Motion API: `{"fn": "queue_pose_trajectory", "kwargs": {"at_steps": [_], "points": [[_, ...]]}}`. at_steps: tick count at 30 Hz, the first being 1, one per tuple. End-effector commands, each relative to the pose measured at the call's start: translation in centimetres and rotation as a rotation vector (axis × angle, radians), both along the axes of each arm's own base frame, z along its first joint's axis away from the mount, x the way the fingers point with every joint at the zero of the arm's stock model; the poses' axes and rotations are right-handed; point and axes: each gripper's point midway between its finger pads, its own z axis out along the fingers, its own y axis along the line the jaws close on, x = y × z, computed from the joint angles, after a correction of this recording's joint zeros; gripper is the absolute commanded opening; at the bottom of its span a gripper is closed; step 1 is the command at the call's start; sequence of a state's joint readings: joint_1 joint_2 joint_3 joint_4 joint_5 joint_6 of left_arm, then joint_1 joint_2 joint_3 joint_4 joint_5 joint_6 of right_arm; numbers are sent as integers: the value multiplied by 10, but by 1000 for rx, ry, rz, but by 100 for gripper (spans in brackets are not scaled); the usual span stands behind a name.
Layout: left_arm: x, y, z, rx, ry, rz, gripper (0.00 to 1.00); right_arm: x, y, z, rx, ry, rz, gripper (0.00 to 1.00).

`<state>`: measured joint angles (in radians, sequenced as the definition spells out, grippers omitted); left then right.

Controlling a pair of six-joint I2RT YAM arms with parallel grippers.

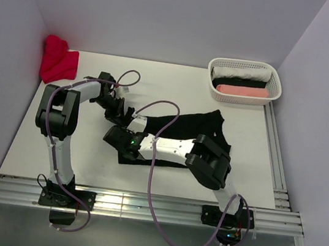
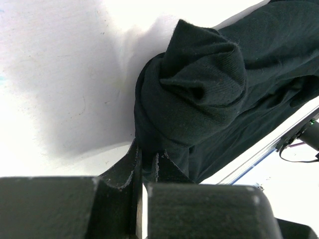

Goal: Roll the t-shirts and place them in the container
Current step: Roll the tshirt

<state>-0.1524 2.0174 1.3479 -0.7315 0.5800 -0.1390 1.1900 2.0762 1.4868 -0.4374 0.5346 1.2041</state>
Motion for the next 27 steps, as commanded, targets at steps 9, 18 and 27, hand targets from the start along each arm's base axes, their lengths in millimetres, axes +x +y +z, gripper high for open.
{"fn": "queue_pose_trajectory", "kwargs": {"at_steps": [9, 18, 27], "points": [[15, 10, 11, 60, -63, -5, 0, -42, -4, -16, -72, 37, 19, 28], [14, 8, 9, 64, -55, -7, 0, -50, -18, -9, -124, 14, -3, 31], [11, 4, 8, 70, -51, -13, 0, -16, -14, 60, -194, -140, -8, 40]]}}
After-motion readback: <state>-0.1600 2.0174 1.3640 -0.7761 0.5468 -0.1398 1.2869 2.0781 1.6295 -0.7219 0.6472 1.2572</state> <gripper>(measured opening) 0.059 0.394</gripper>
